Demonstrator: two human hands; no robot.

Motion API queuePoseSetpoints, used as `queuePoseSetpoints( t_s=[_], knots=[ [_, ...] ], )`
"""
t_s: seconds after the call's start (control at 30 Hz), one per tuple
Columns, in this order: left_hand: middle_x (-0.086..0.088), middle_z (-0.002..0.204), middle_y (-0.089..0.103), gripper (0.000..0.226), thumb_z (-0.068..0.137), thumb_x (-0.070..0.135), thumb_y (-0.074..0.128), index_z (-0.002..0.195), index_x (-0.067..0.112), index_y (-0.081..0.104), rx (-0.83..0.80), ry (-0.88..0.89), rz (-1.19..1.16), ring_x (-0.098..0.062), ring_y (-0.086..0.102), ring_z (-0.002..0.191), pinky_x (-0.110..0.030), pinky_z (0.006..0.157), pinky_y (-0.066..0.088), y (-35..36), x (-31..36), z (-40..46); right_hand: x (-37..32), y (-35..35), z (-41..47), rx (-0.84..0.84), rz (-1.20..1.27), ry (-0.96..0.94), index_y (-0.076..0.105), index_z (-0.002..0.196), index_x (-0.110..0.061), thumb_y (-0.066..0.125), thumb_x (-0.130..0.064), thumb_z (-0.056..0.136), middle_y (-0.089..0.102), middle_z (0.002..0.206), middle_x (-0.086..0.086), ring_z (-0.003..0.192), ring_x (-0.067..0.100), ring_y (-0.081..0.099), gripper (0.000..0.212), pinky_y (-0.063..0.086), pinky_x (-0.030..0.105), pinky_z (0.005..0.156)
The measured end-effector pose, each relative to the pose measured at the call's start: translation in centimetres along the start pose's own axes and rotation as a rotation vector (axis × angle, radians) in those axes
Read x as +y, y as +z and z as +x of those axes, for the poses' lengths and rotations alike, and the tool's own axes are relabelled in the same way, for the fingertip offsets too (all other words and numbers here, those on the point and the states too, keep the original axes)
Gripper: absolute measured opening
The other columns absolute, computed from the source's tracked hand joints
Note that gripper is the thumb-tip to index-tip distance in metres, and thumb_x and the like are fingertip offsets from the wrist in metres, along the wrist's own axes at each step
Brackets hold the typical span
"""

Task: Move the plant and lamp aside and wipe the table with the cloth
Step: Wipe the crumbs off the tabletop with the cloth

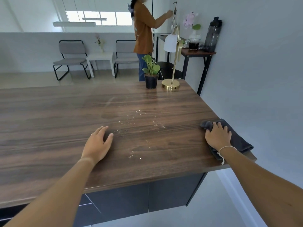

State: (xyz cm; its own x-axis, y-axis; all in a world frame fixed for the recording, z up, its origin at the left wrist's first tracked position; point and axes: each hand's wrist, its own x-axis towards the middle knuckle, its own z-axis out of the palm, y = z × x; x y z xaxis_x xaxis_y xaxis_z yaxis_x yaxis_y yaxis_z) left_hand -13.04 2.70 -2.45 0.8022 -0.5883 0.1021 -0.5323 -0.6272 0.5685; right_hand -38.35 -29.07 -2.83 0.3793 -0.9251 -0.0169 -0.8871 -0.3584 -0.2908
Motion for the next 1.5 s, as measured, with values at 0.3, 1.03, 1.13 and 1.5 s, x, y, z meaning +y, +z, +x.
queuePoseSetpoints(
  t_s=[0.3,1.03,1.13,1.5],
  knots=[
    [-0.009,0.15,0.038,0.05,0.094,0.03,0.043,0.139,0.01,0.04,0.039,-0.016,-0.058,-0.021,0.028,0.142,-0.033,0.115,0.021,-1.0,-0.3,1.7,-4.0,-2.3,-0.1,0.146,0.781,0.052,0.051,0.123,-0.004,0.037,-0.03,0.098,0.06,0.114,0.015,0.108,0.032,0.055,0.039,0.037,0.035,0.086],
    [0.0,0.158,0.02,0.061,0.093,0.048,0.032,0.146,0.018,0.027,-0.021,-0.036,0.216,-0.019,0.011,0.147,-0.034,0.121,0.006,0.0,-3.0,7.5,-28.0,4.0,4.6,-0.246,0.714,-0.5,0.044,0.136,-0.016,0.041,-0.03,0.097,0.053,0.137,0.009,0.127,0.028,0.046,0.041,0.032,0.028,0.098],
    [0.001,0.158,0.018,0.062,0.093,0.049,0.031,0.146,0.019,0.026,-0.028,-0.046,0.232,-0.018,0.009,0.148,-0.033,0.121,0.005,0.1,-3.0,7.5,-29.3,6.0,4.1,-0.287,0.557,-0.561,0.042,0.138,-0.018,0.042,-0.036,0.095,0.05,0.141,0.008,0.132,0.03,0.042,0.046,0.029,0.038,0.111],
    [0.002,0.159,0.015,0.061,0.094,0.047,0.028,0.147,0.019,0.023,-0.033,-0.047,0.238,-0.016,0.007,0.148,-0.031,0.12,0.002,0.0,-3.0,7.5,-30.7,7.0,5.2,-0.409,0.265,-0.55,0.044,0.139,-0.022,0.02,-0.049,0.096,0.03,0.155,0.004,0.145,0.027,0.018,0.056,0.008,0.046,0.118]
  ],
)
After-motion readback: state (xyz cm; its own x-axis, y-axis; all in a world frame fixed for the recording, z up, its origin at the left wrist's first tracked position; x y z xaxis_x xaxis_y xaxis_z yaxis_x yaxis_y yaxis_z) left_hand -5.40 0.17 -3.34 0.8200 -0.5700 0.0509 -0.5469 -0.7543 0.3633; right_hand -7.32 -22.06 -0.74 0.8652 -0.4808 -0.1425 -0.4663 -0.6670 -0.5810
